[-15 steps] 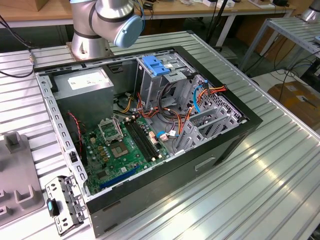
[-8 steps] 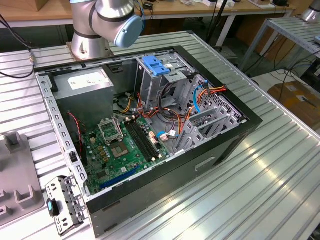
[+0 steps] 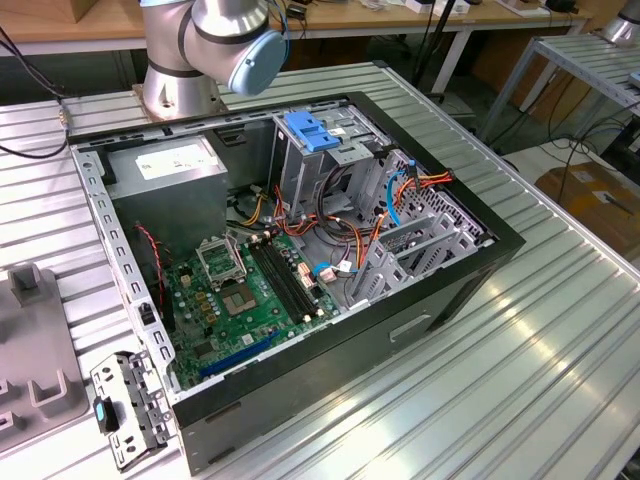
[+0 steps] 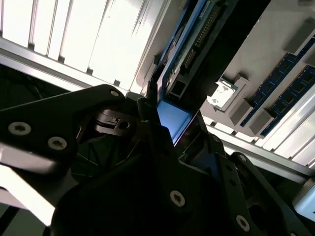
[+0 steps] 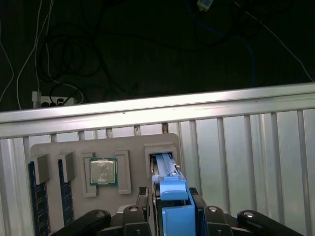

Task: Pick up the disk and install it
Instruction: 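Pick up the disk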

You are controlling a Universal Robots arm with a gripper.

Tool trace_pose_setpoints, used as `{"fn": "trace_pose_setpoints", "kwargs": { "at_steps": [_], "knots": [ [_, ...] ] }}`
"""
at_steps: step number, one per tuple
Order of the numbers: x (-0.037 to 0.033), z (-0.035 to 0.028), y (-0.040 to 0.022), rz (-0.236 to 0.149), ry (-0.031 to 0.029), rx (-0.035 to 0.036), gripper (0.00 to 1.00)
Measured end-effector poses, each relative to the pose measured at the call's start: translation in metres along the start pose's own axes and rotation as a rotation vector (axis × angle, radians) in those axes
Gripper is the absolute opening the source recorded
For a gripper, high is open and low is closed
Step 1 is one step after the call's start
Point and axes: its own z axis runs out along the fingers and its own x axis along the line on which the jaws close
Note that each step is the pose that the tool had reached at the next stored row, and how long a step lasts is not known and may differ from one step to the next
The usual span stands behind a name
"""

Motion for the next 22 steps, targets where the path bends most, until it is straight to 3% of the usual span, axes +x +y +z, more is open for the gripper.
{"fn": "trace_pose_setpoints", "kwargs": {
  "at_steps": [5,14,16,22],
  "knots": [
    [-0.0001,0.0009,-0.0008,-0.027,0.0015,-0.001,0.45],
    [0.0,0.0028,-0.0007,-0.027,0.0013,-0.0008,0.45],
    [0.0,0.0028,-0.0007,-0.027,0.0013,-0.0009,0.37],
    [0.0,0.003,-0.0007,-0.027,0.0013,-0.0008,0.37]
  ]
}}
